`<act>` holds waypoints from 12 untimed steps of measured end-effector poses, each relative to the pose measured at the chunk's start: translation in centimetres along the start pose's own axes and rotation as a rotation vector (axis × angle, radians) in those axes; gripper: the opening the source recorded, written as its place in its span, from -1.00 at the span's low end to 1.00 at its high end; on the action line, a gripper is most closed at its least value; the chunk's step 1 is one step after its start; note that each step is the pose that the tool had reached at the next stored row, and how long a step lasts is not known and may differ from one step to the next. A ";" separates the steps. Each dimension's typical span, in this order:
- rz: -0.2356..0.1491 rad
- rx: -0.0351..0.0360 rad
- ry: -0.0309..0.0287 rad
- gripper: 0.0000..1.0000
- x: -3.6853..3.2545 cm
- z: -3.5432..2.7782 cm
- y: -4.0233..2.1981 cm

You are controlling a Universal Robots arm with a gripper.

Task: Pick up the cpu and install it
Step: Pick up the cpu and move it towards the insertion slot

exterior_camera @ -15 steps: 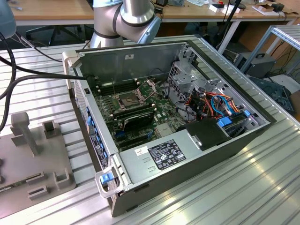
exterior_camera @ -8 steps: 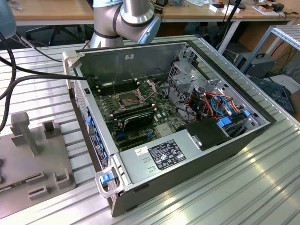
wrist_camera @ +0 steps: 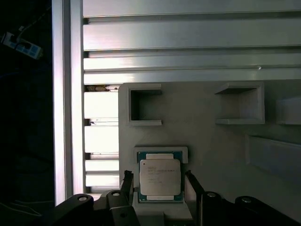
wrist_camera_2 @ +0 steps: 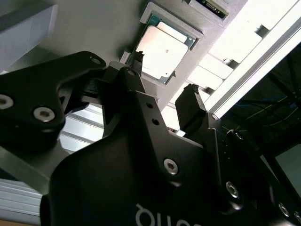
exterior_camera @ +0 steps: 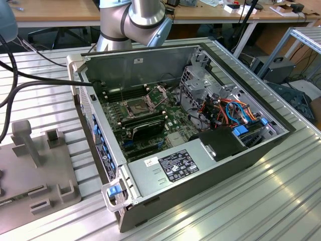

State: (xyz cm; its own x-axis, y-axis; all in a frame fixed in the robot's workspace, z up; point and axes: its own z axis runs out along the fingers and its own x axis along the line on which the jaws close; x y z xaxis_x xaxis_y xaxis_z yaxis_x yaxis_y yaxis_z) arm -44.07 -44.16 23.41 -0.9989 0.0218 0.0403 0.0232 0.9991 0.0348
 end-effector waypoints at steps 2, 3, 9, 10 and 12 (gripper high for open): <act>0.000 0.0002 0.0002 0.11 -0.05 -0.01 -0.01; 0.000 0.0002 0.0002 0.11 -0.06 0.00 -0.01; 0.000 0.0002 0.0001 0.11 -0.12 0.12 -0.01; 0.000 0.0002 0.0003 0.11 -0.12 0.16 -0.01; 0.000 0.0003 0.0004 0.11 -0.12 0.23 -0.02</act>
State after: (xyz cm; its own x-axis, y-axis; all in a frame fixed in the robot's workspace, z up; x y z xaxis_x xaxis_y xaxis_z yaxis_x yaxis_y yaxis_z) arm -43.96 -44.17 23.18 -0.9989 0.0218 0.0407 0.0232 0.9991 0.0345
